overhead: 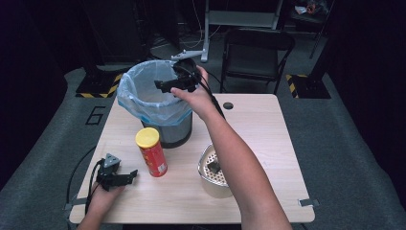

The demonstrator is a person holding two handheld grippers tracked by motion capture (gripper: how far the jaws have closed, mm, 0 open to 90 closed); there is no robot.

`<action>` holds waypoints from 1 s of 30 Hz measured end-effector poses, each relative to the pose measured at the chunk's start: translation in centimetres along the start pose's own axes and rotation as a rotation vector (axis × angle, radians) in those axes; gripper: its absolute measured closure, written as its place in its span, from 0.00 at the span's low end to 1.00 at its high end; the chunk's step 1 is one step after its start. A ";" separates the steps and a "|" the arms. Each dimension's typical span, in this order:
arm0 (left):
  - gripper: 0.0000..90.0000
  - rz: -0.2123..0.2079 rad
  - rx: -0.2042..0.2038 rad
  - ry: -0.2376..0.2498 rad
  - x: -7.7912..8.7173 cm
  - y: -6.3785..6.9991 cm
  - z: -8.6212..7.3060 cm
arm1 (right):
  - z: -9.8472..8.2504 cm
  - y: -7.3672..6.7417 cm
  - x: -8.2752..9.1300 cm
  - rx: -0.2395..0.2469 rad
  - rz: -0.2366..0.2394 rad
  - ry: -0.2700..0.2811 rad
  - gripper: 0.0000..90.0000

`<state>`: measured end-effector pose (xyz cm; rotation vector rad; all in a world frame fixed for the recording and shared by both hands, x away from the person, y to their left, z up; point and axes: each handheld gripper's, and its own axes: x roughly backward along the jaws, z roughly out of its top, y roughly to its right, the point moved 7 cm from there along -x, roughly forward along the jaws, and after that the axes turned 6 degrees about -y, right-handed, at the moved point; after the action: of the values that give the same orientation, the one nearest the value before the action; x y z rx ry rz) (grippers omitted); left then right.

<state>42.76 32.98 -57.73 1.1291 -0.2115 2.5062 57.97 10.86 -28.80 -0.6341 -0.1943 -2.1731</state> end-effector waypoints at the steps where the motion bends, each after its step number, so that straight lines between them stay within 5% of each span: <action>1: 0.14 0.004 -0.004 -0.001 0.0 0.0 0.0 | -0.2 0.1 0.0 0.003 -0.011 -0.010 0.07; 9: 0.14 -0.009 0.009 -0.015 0.2 0.2 0.0 | -0.8 1.0 2.9 0.012 -0.035 0.050 0.10; 16: 0.16 -0.027 0.025 -0.021 0.8 0.2 0.0 | -1.9 2.4 7.1 0.039 -0.081 0.109 0.24; 23: 0.15 -0.068 0.052 0.027 2.0 0.8 0.9 | -4.7 3.7 10.6 0.045 -0.119 0.108 0.26; 30: 0.16 -0.103 0.019 0.049 3.3 2.0 2.0 | -7.8 4.9 12.7 0.030 -0.146 0.108 0.29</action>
<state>41.38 31.54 -53.91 1.0576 -0.1132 2.4469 52.24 -3.73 -29.49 -0.4966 -0.2215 -2.3340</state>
